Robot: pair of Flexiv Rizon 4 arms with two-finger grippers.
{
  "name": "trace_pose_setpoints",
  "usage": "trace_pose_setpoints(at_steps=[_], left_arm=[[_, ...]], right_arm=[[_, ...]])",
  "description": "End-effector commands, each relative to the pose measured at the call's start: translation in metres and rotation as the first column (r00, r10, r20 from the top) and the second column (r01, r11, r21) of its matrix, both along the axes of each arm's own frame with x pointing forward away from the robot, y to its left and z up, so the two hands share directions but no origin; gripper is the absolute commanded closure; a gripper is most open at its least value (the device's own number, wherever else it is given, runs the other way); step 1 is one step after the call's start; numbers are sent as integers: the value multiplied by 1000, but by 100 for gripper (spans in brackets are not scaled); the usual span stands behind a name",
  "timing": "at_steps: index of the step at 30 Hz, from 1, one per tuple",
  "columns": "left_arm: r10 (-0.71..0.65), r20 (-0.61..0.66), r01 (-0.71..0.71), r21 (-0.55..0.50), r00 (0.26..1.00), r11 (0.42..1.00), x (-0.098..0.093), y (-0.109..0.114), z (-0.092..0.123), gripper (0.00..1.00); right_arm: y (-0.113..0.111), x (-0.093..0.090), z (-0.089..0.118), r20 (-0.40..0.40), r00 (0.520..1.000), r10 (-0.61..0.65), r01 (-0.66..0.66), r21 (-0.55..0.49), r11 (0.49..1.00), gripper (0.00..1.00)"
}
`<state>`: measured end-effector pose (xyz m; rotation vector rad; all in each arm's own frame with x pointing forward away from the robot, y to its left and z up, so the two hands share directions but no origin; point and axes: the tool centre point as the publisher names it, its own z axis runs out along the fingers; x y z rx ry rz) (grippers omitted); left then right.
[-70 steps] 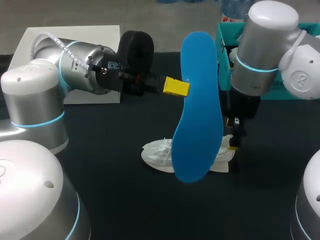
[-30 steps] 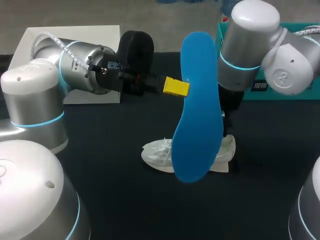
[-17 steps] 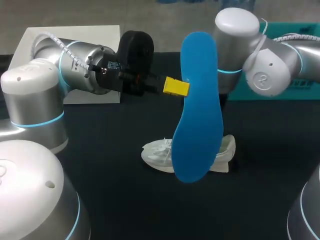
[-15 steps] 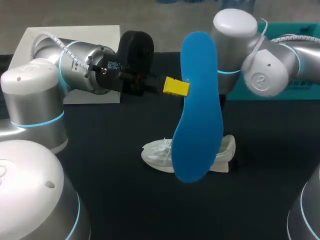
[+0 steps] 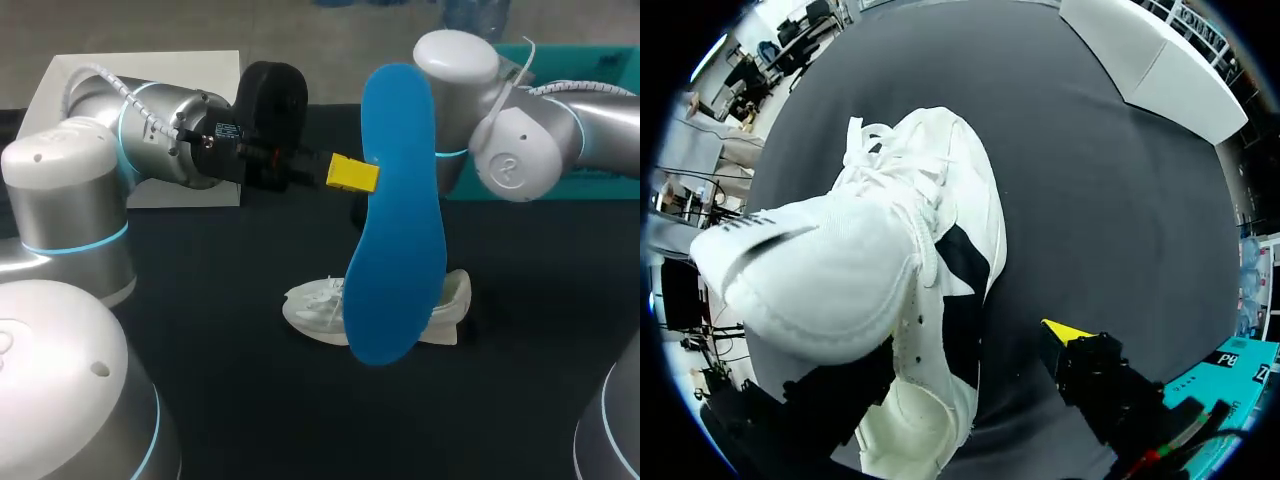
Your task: Take the shoe out of the shoebox, open the shoe tongue, remove and reinsert the insole, then place the shoe into the shoebox
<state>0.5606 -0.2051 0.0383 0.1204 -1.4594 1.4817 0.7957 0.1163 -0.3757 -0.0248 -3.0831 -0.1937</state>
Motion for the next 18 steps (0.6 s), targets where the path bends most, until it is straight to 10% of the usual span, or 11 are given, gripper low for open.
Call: trace_pose_setpoints(at_steps=[1,4,18], left_arm=[[1,0,-1,0,1000,1000,-1,0,0,100],[1,0,-1,0,1000,1000,-1,0,0,100],[1,0,-1,0,1000,1000,-1,0,0,100]], right_arm=[[3,-4,-8,-3,1000,-13,13,3,1000,67],[4,-7,-11,-6,1000,-24,24,8,1000,100],[6,-8,-9,-19,999,-31,31,0,1000,100]])
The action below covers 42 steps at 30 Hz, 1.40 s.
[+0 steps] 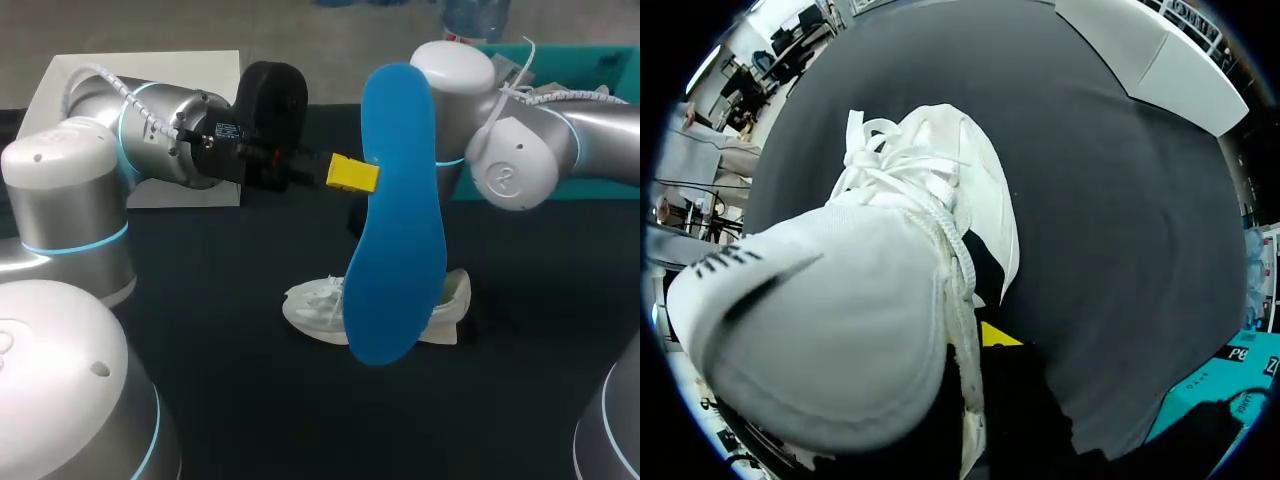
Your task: Take the shoe out of the shoebox, open the shoe tongue, remove and reinsert the insole, then place the shoe into the shoebox
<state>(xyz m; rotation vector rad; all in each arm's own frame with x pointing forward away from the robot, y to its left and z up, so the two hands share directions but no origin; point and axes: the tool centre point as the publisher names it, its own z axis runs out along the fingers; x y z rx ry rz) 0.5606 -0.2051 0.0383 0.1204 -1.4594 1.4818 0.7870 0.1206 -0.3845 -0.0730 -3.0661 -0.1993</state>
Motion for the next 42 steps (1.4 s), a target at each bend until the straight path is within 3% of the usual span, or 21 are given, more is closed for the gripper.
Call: trace_pose_setpoints(at_steps=[1,9,11,12,14,16,18,19,25,27,29,42], left_arm=[[1,0,-1,0,1000,1000,-1,0,0,100],[1,0,-1,0,1000,1000,-1,0,0,100],[1,0,-1,0,1000,1000,-1,0,0,100],[1,0,-1,0,1000,1000,-1,0,0,100],[1,0,-1,0,1000,1000,-1,0,0,100],[1,0,-1,0,1000,1000,-1,0,0,100],[1,0,-1,0,1000,1000,-1,0,0,100],[1,0,-1,0,1000,1000,-1,0,0,100],[1,0,-1,0,1000,1000,-1,0,0,100],[1,0,-1,0,1000,1000,-1,0,0,100],[1,0,-1,0,1000,1000,-1,0,0,100],[1,0,-1,0,1000,1000,-1,0,0,100]], right_arm=[[2,1,0,-1,1000,0,0,-3,1000,100],[2,1,1,-17,1000,-16,16,13,1000,100],[2,0,5,-15,996,-84,84,25,996,100],[0,-1,7,-19,984,-177,177,11,984,100],[1,-7,13,3,965,-263,262,62,963,100],[-1,-13,18,-17,912,-410,409,116,905,100],[-4,-20,21,-57,835,-547,550,97,829,100],[-2,-24,24,-95,787,-610,617,139,775,100],[2,-35,33,-155,638,-754,770,159,618,100],[7,-36,37,-158,628,-762,777,180,604,100],[15,-33,48,-61,677,-733,725,227,651,100],[15,-33,48,-61,677,-733,725,227,651,100]])
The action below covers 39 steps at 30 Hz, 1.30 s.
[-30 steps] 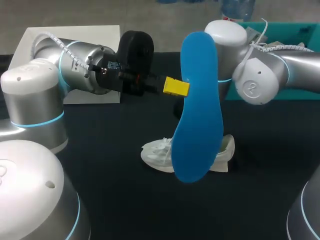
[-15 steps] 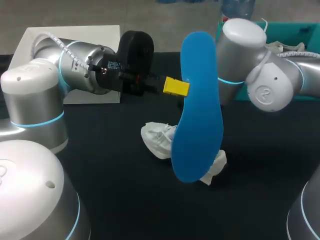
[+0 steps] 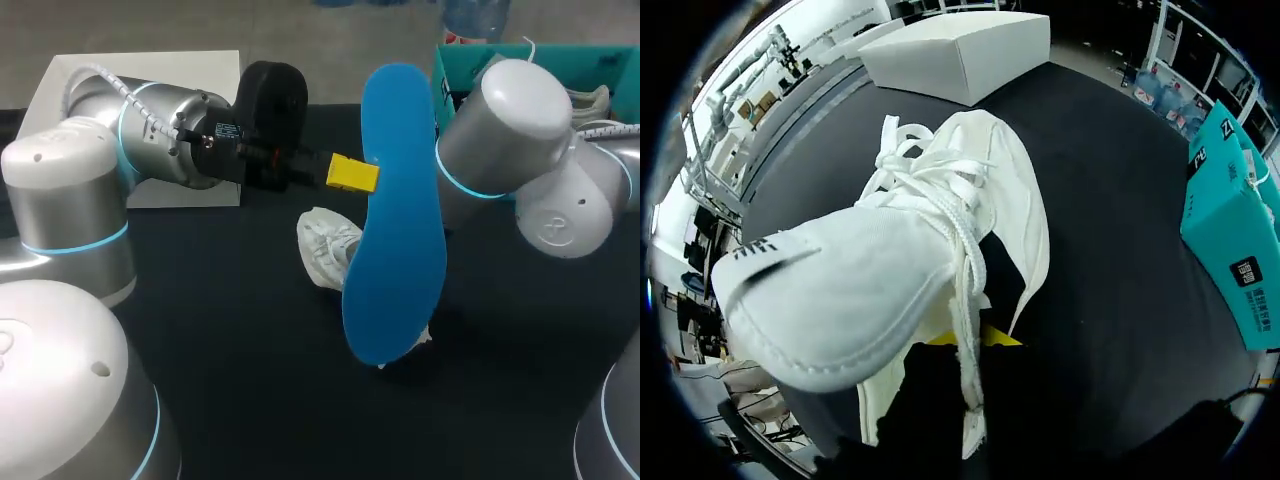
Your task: Take the shoe out of the shoebox, open the shoe tongue, remove and reinsert the insole, then place the shoe into the shoebox
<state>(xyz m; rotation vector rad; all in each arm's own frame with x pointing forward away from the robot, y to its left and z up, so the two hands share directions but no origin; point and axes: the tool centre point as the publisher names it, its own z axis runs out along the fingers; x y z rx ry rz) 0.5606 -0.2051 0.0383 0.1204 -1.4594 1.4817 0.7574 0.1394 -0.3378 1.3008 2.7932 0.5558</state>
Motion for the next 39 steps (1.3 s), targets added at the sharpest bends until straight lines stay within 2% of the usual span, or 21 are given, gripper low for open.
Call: trace_pose_setpoints(at_steps=[1,2,3,4,5,6,7,8,9,10,11,16,20,22,30,39], left_arm=[[1,0,-1,0,1000,1000,-1,0,0,100],[1,0,-1,0,1000,1000,-1,0,0,100],[1,0,-1,0,1000,1000,-1,0,0,100],[1,0,-1,0,1000,1000,-1,0,0,100],[1,0,-1,0,1000,1000,-1,0,0,100],[1,0,-1,0,1000,1000,-1,0,0,100],[1,0,-1,0,1000,1000,-1,0,0,100],[1,0,-1,0,1000,1000,-1,0,0,100],[1,0,-1,0,1000,1000,-1,0,0,100],[1,0,-1,0,1000,1000,-1,0,0,100],[1,0,-1,0,1000,1000,-1,0,0,100],[1,0,-1,0,1000,1000,-1,0,0,100],[1,0,-1,0,1000,1000,-1,0,0,100],[1,0,-1,0,1000,1000,-1,0,0,100],[1,0,-1,0,1000,1000,-1,0,0,100],[1,0,-1,0,1000,1000,-1,0,0,100]], right_arm=[[-5,-2,0,-35,996,-88,89,45,995,100],[-5,-2,-1,-50,992,-114,116,52,992,100],[-7,-2,0,-123,973,-194,211,142,967,100],[-11,-3,-1,-153,949,-275,297,139,945,100],[-10,-6,0,-177,941,-288,312,127,942,100],[-11,-8,-3,-253,884,-394,423,71,903,100],[-11,-12,-3,-251,880,-403,437,94,895,100],[-10,-15,-3,-289,854,-432,475,98,874,100],[-11,-17,-3,-298,824,-483,525,77,848,100],[-10,-18,-2,-313,819,-481,531,96,842,100],[-11,-20,-2,-335,785,-522,576,82,813,100],[-8,-21,-1,-367,727,-581,635,36,772,100],[-6,-16,0,-361,726,-585,632,13,775,100],[-6,-14,-1,-356,709,-609,648,-13,761,100],[2,0,-17,-360,738,-571,603,-28,797,100],[9,12,-25,-331,771,-544,555,-69,829,100]])
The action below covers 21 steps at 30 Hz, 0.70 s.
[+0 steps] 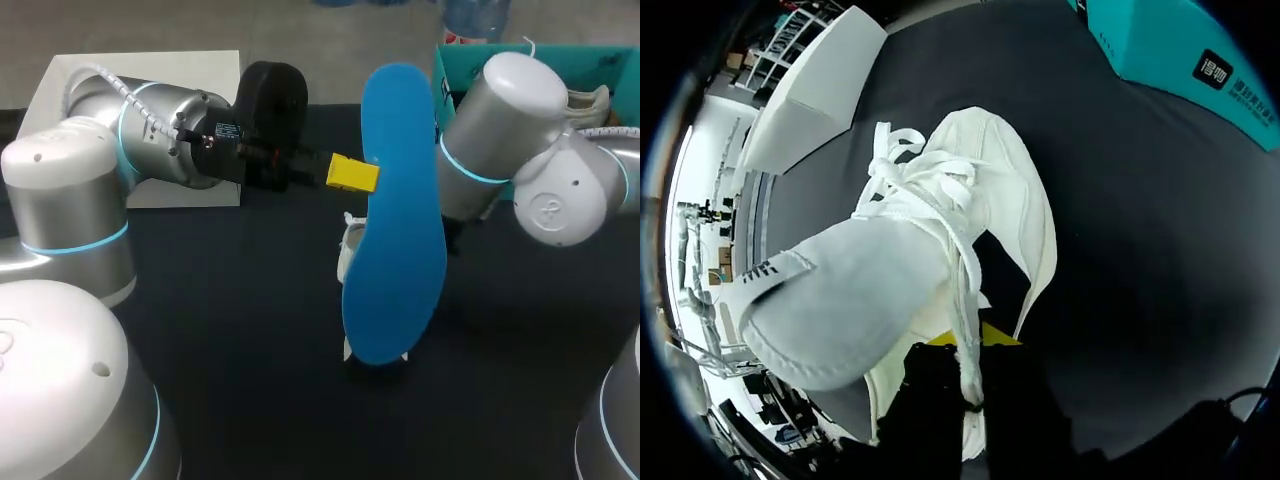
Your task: Take the shoe out of the shoebox, open the shoe tongue, remove and reinsert the insole, then place the shoe into the shoebox
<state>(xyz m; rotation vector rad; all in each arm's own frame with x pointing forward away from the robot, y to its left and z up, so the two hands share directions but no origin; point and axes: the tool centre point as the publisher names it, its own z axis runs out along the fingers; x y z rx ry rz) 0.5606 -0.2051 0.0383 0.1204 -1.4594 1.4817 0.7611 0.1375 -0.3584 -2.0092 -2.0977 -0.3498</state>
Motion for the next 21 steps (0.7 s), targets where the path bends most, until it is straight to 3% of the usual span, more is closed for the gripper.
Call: trace_pose_setpoints(at_steps=[1,10,21], left_arm=[[1,0,-1,0,1000,1000,-1,0,0,100],[1,0,-1,0,1000,1000,-1,0,0,100],[1,0,-1,0,1000,1000,-1,0,0,100]], right_arm=[[12,9,-6,-9,1000,14,-14,-24,1000,100],[21,13,-27,-60,997,52,-54,-34,998,100],[11,4,-24,-80,996,28,-33,-67,997,100]])
